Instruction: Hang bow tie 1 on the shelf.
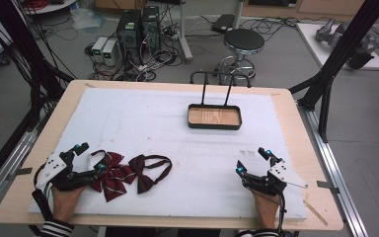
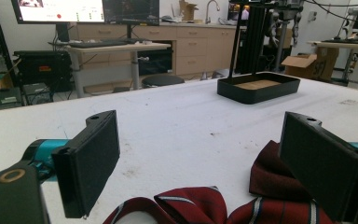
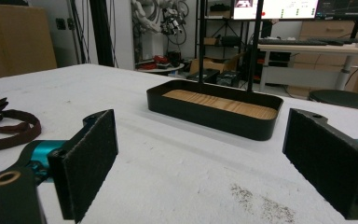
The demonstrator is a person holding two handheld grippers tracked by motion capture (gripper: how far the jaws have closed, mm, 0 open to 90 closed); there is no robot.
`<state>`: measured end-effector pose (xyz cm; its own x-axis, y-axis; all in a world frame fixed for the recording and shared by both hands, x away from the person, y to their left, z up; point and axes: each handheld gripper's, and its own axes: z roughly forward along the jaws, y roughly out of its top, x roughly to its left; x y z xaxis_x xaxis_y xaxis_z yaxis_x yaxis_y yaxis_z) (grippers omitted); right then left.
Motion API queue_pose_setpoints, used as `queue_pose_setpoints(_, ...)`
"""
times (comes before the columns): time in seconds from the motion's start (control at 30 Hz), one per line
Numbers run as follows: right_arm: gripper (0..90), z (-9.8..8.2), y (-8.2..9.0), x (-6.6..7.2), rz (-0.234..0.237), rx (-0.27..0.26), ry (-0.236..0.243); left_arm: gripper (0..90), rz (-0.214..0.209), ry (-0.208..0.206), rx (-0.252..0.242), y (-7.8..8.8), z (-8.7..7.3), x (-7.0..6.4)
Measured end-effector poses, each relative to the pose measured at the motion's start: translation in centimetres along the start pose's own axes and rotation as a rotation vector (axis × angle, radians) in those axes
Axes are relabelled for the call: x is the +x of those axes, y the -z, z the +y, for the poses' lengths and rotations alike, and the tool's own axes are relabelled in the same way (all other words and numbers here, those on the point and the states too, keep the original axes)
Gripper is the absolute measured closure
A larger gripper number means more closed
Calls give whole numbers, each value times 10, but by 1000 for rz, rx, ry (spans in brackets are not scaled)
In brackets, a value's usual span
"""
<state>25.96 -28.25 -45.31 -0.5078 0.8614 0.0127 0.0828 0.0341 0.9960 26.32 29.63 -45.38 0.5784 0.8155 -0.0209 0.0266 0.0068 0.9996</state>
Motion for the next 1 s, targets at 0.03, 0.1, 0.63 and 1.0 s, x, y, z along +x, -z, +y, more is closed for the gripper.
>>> queue_pose_setpoints(0.03,94,0,0,0,-1,-3,1,130,1,-2,0,0,0,0)
queue_pose_setpoints(0.1,94,0,0,-1,1,-3,1,130,1,-4,4,0,0,0)
queue_pose_setpoints(0.63,94,0,1,0,0,-8,-1,130,29,8,14,-2,1,0)
queue_pose_setpoints(1.0,94,0,1,-1,1,-11,2,129,48,2,11,-1,1,-1)
